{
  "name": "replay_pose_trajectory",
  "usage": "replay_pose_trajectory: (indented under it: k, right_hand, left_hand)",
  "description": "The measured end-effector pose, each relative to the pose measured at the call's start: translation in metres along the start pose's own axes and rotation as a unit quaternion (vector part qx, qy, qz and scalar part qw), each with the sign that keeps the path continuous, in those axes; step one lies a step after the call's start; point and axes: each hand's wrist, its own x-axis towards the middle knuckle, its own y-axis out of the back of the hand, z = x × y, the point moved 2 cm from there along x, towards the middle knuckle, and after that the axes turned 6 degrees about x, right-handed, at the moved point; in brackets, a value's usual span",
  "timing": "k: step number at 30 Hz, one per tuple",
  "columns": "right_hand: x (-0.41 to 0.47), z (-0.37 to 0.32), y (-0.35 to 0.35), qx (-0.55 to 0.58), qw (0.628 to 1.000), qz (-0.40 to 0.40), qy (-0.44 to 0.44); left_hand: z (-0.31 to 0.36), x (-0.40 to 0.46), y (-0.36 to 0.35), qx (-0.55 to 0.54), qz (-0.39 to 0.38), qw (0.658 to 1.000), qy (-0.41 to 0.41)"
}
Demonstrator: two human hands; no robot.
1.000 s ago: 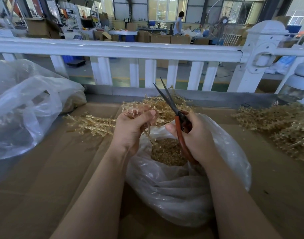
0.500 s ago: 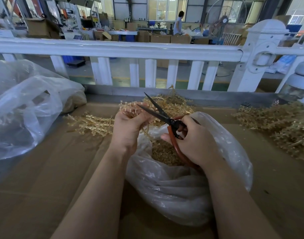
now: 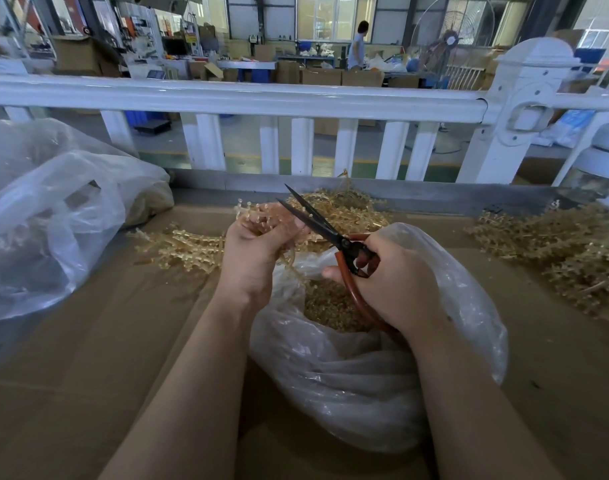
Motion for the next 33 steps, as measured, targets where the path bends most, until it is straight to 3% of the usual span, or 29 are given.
replay_pose_trajectory:
  k: [20, 33]
  right_hand:
    - [-0.002, -0.002, 0.003, 0.053, 0.999, -0.005, 0.012]
    - [-0.001, -0.004, 0.007, -0.026, 0.999, 0.011, 0.038]
  left_hand:
    - [0.005, -0.002, 0.001, 0.004, -0.013, 1.0, 0.009]
    - [0.013, -0.004, 0.001, 0.052, -0.05, 0.997, 0.041]
